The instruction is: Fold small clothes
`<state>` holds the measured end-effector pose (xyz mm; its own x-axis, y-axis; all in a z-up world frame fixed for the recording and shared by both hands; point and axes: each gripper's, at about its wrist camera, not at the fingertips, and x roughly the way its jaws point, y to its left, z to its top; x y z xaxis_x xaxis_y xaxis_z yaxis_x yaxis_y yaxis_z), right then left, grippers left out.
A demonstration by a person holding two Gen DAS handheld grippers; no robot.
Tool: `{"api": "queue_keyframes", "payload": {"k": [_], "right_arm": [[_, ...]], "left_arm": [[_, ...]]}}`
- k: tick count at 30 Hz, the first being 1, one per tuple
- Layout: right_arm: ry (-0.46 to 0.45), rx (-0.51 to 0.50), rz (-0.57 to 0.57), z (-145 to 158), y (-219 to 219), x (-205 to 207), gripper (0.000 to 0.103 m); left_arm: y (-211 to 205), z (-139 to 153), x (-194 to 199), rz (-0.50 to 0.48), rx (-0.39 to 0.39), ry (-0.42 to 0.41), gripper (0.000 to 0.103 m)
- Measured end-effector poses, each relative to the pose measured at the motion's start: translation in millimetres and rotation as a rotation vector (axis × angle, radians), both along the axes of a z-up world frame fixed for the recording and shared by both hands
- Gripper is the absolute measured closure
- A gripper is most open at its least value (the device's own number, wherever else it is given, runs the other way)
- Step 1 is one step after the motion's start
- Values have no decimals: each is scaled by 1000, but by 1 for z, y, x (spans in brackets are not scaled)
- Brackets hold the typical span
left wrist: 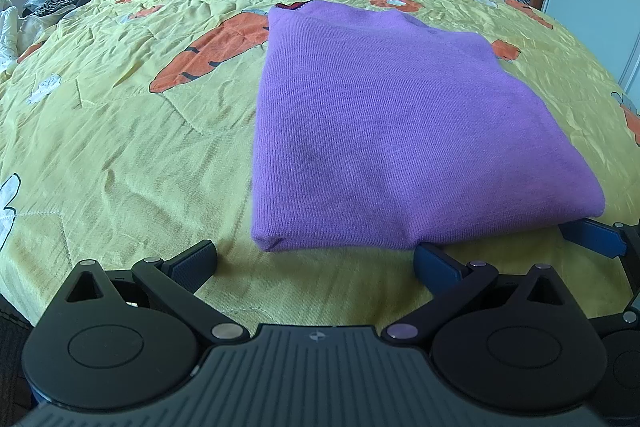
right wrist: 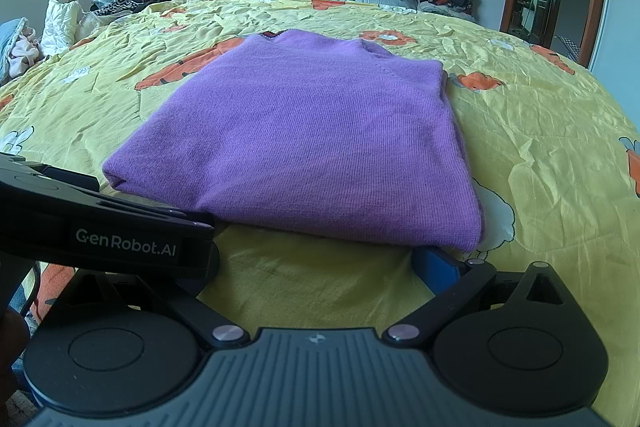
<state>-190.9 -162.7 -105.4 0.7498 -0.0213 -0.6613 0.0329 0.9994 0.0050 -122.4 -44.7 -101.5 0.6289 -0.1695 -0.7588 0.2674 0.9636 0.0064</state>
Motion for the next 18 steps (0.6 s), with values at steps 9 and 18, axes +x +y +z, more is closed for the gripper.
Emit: {"api": "queue_keyframes", "payload": {"k": [9, 18], "right_arm": [[0, 0, 0, 0, 0, 0, 0], [0, 0, 0, 0, 0, 0, 0]], "left_arm": [[0, 0, 0, 0, 0, 0, 0], [-1, 0, 1, -2, -3, -6, 0]]}}
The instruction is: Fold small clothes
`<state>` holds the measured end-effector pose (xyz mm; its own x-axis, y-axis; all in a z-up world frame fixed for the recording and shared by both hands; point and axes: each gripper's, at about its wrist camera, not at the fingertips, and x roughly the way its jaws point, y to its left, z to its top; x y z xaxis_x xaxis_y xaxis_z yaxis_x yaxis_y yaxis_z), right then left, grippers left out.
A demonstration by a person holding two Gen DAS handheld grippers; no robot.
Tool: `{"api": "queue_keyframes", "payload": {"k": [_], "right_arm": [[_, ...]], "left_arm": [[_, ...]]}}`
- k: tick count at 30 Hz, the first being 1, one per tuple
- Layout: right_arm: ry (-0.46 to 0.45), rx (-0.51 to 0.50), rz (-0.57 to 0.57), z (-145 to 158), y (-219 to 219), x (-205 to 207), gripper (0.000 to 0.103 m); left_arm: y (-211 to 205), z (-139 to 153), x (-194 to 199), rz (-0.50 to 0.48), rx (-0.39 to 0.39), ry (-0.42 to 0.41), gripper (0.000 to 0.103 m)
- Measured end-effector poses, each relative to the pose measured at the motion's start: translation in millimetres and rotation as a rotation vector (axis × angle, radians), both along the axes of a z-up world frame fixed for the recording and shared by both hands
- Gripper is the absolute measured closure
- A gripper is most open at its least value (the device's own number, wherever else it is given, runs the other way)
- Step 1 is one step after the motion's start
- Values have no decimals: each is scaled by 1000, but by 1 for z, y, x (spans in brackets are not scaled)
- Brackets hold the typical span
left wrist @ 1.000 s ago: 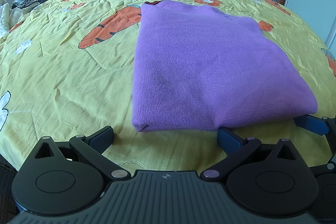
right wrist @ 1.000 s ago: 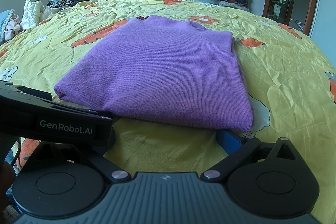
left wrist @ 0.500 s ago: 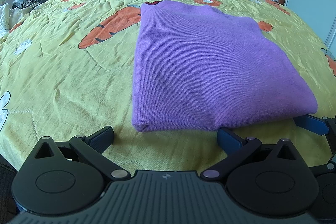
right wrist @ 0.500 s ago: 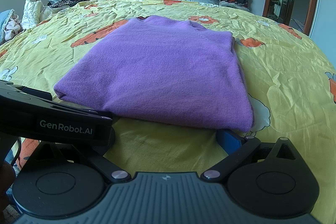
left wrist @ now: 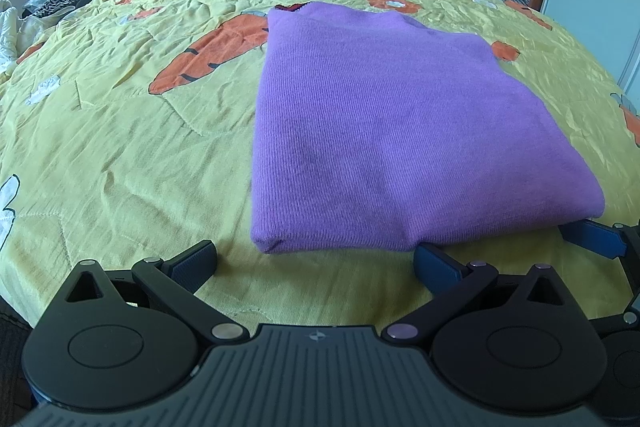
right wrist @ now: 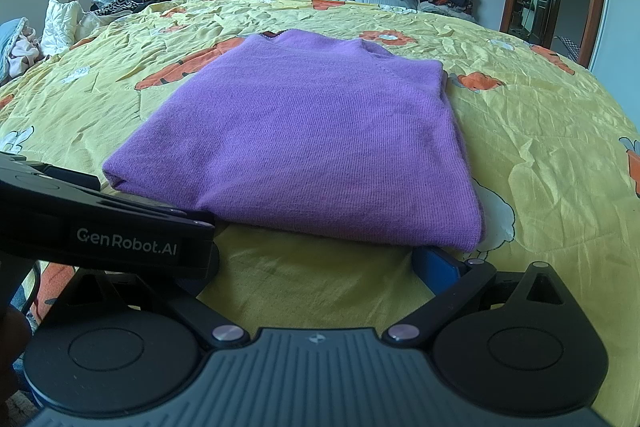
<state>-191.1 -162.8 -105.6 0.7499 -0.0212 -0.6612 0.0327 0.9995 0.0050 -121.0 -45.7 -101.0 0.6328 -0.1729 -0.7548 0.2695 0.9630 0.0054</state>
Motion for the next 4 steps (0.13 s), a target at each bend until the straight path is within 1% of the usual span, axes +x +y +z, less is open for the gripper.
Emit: {"api": "queue_keyframes", "payload": {"k": [4], "right_arm": [[0, 0, 0, 0, 0, 0, 0]], "left_arm": [[-1, 0, 1, 0, 1, -1, 0]]}}
